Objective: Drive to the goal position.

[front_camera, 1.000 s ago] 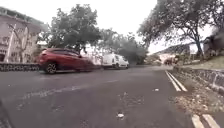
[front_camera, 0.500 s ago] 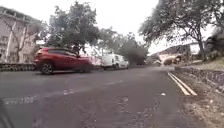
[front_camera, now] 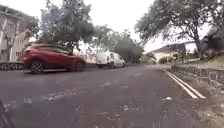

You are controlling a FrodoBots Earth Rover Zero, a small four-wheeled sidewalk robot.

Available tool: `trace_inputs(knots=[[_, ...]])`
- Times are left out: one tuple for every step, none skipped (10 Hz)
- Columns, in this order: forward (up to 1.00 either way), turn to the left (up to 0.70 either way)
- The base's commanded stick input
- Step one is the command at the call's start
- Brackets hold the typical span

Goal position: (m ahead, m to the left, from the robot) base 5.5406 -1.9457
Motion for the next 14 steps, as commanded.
trace_inputs(knots=[[0.70,0.00],[0.70,-0.06],[0.70,-0.19],[0.70,-0.35],[0.70,-0.35],[0.70,-0.35],[0.70,-0.07],[0.70,-0.05],[0.70,-0.30],[0.70,-0.32],[0.70,-0.34],[0.70,0.00],[0.70,0.00],[0.70,0.00]])
